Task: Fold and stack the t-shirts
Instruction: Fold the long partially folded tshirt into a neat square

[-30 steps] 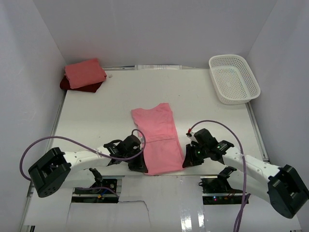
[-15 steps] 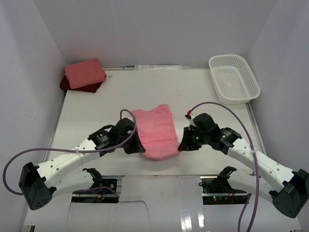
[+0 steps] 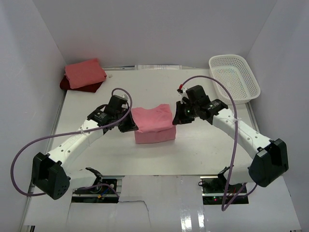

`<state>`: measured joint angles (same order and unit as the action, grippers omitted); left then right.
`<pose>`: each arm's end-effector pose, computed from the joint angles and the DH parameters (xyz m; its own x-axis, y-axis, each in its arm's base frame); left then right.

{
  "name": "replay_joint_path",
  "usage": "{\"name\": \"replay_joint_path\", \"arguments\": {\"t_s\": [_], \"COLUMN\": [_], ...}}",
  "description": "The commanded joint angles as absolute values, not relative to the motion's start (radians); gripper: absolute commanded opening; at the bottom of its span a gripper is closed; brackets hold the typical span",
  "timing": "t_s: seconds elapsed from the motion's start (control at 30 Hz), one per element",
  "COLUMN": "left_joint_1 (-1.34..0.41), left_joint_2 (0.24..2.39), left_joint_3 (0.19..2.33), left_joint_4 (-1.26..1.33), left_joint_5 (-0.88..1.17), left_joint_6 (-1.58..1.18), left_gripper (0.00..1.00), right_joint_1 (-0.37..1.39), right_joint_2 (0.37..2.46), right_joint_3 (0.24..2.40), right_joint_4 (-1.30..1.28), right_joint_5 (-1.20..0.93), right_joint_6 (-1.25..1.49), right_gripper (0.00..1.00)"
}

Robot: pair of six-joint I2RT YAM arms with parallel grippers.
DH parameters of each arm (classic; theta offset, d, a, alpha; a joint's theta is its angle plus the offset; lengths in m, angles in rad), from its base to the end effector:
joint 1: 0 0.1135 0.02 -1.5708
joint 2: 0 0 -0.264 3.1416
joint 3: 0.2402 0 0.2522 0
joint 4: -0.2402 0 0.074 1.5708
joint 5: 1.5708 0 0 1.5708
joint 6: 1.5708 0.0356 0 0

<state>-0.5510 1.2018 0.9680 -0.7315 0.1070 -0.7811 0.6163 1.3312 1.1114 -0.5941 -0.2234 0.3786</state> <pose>0.2018 -0.1285 0.2714 -0.9004 -0.2683 -0.3424 -0.0868 0.8821 -0.4631 0.2273 0.1707 0.2961 -0.8054 -0.1288 -0.5785 -0.4198 0.8130 0.4035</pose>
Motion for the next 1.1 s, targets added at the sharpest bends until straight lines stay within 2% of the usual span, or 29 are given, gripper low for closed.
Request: {"name": "replay_joint_path", "arguments": {"t_s": [0.0, 0.63, 0.93, 0.97, 1.0, 1.03, 1.07], "left_joint_1": [-0.505, -0.338, -0.275, -0.269, -0.258, -0.256, -0.252], "left_joint_2": [1.247, 1.607, 1.859, 1.883, 1.911, 1.971, 1.997], "left_joint_3": [1.087, 1.318, 1.534, 1.549, 1.569, 1.613, 1.630], "left_joint_4": [-0.689, -0.589, -0.563, -0.558, -0.554, -0.551, -0.551], "left_joint_5": [0.129, 0.196, 0.218, 0.218, 0.222, 0.221, 0.215], "left_joint_6": [-0.713, -0.658, -0.653, -0.660, -0.666, -0.667, -0.669], "left_gripper": [0.00, 0.00, 0.00, 0.00, 0.01, 0.19, 0.37], "right_joint_1": [0.580, 0.434, 0.368, 0.359, 0.354, 0.350, 0.345], "right_joint_2": [1.396, 1.756, 2.012, 2.085, 2.132, 2.226, 2.264], "right_joint_3": [1.215, 1.497, 1.764, 1.805, 1.910, 1.978, 2.037], "right_joint_4": [-0.561, -0.532, -0.529, -0.522, -0.523, -0.566, -0.578], "right_joint_5": [-0.268, -0.406, -0.482, -0.509, -0.502, -0.470, -0.459], "right_joint_6": [0.295, 0.203, 0.193, 0.208, 0.224, 0.229, 0.236], "right_gripper": [0.08, 0.08, 0.09, 0.21, 0.39, 0.58, 0.62]}}
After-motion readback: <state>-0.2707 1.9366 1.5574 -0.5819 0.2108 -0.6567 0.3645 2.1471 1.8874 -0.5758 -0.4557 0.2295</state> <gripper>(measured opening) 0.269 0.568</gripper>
